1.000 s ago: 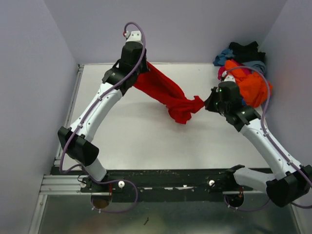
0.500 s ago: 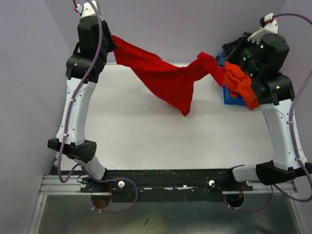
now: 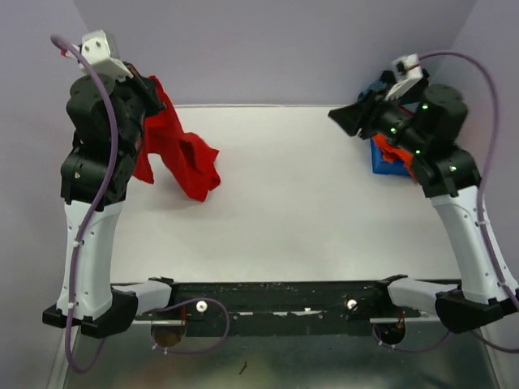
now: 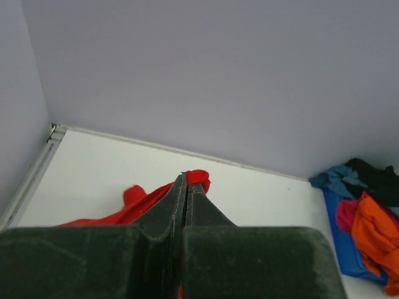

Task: Fold and stack the t-shirts
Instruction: Flatten out the tshirt

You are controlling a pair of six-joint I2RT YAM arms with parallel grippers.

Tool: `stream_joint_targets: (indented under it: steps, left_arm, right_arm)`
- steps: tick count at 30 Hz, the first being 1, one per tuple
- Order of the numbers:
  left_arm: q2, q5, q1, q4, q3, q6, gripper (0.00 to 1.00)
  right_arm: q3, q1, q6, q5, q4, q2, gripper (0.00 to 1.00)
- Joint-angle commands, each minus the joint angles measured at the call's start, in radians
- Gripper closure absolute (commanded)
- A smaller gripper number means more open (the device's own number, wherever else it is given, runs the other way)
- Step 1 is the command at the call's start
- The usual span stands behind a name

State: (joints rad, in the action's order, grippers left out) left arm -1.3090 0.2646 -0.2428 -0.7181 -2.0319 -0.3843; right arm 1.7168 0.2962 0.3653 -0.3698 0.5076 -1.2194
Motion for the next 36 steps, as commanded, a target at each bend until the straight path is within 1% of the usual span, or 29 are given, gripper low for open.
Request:
stream_joint_targets:
  steps: [1, 2, 5, 7, 9, 11, 14, 17, 20, 24, 28, 30, 32, 34, 36]
  left_arm:
    - [0.068, -0.042, 0.005, 0.098, 0.265, -0.024, 1.00]
    - [0.070, -0.050, 0.007, 0.097, 0.277, -0.022, 1.00]
    - [0.086, -0.085, 0.005, 0.115, 0.305, -0.021, 1.00]
    - [0.094, -0.102, 0.005, 0.114, 0.303, -0.021, 1.00]
    - [0.096, -0.139, 0.005, 0.108, 0.297, -0.024, 1.00]
    - [0.094, -0.206, 0.004, 0.115, 0.303, -0.039, 1.00]
    - [0.091, -0.260, -0.027, 0.152, 0.343, -0.073, 1.00]
    - [0.056, -0.260, -0.111, 0.190, 0.366, -0.091, 1.00]
    - [-0.024, -0.220, -0.232, 0.212, 0.336, -0.096, 1.00]
    - [-0.136, -0.199, -0.378, 0.210, 0.215, -0.096, 1.00]
    - [-0.240, -0.169, -0.536, 0.181, 0.061, -0.073, 1.00]
    - [-0.292, -0.182, -0.581, 0.177, 0.007, -0.070, 1.00]
    - [-0.340, -0.234, -0.581, 0.203, 0.009, -0.087, 1.00]
    - [-0.386, -0.208, -0.581, 0.219, 0.039, -0.090, 1.00]
    - [-0.438, -0.197, -0.575, 0.241, 0.071, -0.088, 0.77]
  right_arm:
    - [-0.293, 0.092, -0.014, -0.060, -0.073, -0.029, 0.45]
    - [-0.331, 0.113, -0.015, -0.061, -0.096, -0.035, 0.41]
    - [-0.434, 0.176, -0.019, -0.032, -0.165, -0.063, 0.34]
    - [-0.482, 0.216, -0.009, -0.012, -0.234, -0.095, 0.33]
    - [-0.488, 0.248, -0.014, 0.012, -0.254, -0.149, 0.33]
    - [-0.482, 0.264, -0.008, 0.032, -0.261, -0.199, 0.34]
    - [-0.529, 0.265, 0.003, 0.077, -0.306, -0.186, 0.33]
    - [-0.557, 0.264, 0.000, 0.163, -0.307, -0.151, 0.34]
    - [-0.586, 0.264, -0.015, 0.201, -0.297, -0.108, 0.33]
    - [-0.658, 0.258, -0.009, 0.297, -0.290, -0.020, 0.33]
    - [-0.752, 0.218, 0.012, 0.402, -0.291, 0.104, 0.33]
    - [-0.782, 0.196, 0.014, 0.405, -0.290, 0.151, 0.33]
    - [-0.804, 0.189, 0.011, 0.411, -0.270, 0.190, 0.32]
    - [-0.832, 0.189, 0.007, 0.408, -0.261, 0.211, 0.27]
    - [-0.867, 0.189, 0.011, 0.408, -0.257, 0.221, 0.22]
